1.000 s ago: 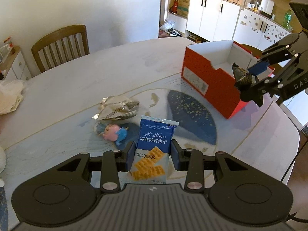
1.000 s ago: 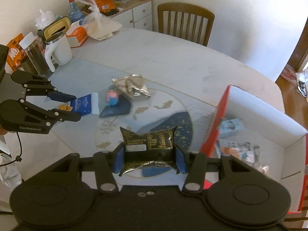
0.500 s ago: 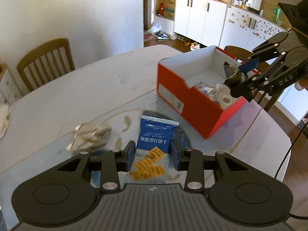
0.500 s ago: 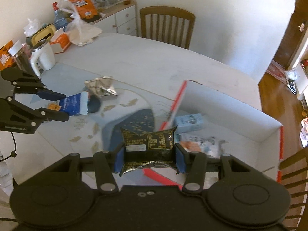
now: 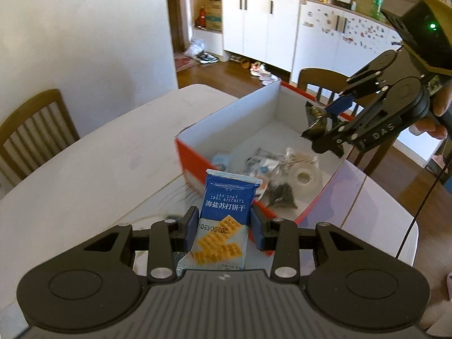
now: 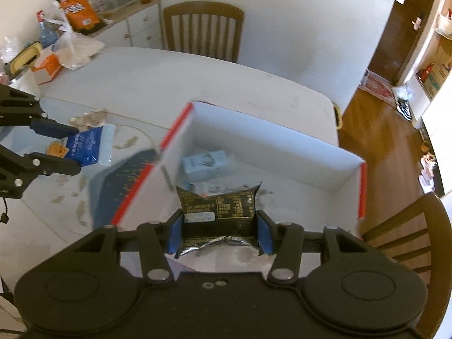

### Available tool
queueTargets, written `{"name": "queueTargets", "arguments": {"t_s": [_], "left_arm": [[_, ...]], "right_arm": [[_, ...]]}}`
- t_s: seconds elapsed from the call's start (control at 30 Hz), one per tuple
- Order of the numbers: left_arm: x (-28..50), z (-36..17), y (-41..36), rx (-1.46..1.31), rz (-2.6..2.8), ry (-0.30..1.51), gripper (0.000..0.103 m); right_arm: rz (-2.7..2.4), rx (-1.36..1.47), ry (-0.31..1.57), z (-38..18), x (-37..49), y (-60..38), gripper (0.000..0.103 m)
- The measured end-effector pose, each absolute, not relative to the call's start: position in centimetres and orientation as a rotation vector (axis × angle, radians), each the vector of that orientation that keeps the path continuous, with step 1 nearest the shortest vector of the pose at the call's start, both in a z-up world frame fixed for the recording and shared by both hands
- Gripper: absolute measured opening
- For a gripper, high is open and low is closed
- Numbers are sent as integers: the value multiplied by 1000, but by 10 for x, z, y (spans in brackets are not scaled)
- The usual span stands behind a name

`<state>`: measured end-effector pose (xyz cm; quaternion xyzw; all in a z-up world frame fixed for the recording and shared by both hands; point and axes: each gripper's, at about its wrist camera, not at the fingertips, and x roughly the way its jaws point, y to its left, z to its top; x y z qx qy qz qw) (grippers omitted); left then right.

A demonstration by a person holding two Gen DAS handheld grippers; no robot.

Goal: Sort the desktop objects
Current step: 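Lift and carry the cracker packet and black packet over the red shoebox, then lower both packets into the shoebox and open both grippers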

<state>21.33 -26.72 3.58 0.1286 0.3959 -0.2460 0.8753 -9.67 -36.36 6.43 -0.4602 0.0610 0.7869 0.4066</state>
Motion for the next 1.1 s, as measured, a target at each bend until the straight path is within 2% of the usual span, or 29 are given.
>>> {"name": "queueTargets", "arguments": {"t_s": [0.47, 1.1], "left_arm": [[270, 13, -354, 342, -605, 864, 37], [319, -50, -399, 416, -576, 1000, 37]], "right_arm": [[1827, -1184, 228, 44, -67, -291, 52], [1653, -1257, 288, -18, -75, -224, 52]]}}
